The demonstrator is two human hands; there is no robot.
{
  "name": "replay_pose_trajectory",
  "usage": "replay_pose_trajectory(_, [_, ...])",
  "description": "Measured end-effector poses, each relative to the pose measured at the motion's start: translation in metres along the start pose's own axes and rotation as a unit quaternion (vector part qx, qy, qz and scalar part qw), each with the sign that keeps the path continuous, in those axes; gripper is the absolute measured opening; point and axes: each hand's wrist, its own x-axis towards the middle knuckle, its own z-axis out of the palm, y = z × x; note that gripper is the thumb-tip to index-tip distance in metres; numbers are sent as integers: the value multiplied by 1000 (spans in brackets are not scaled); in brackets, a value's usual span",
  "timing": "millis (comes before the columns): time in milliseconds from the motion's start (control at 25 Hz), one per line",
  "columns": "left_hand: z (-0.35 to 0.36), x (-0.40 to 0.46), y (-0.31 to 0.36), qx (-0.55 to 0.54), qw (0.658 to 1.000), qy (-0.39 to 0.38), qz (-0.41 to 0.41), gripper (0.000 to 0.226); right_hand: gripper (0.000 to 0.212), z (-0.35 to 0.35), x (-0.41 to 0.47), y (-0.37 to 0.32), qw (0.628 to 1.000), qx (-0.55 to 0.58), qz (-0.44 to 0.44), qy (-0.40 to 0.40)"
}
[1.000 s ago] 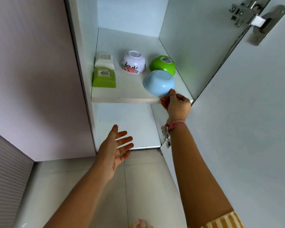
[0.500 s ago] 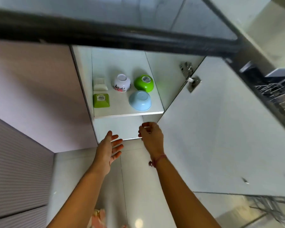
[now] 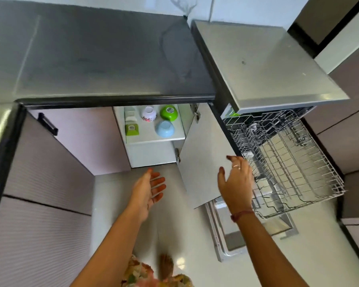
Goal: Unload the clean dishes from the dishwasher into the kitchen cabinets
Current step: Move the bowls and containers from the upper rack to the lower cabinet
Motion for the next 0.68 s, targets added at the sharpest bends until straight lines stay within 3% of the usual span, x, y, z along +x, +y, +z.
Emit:
replay_pose_trajectory(160, [9,-21,-12,-10,1000,-3,-7,31,64,6,-1,30,988,-73,113,-81])
replay_pose_trajectory(360, [4,-31,-25,-32,999,7,-42,24,40,10,10,27,988,-14,143,-48])
replay_pose_trajectory(480, [10,-27,-33,-29,991,-36,-126,20,21,13,2,0,983,75,141,-91])
replay_pose_trajectory(560, [17,-22,-27,-24,981,-81,-176,33,16,19,-3,-30,966,177,152,-113])
replay_pose_trajectory(680, [18,-6,4,-59,975,-116,-181,63,24,45,10,-95,895,352,199,-189])
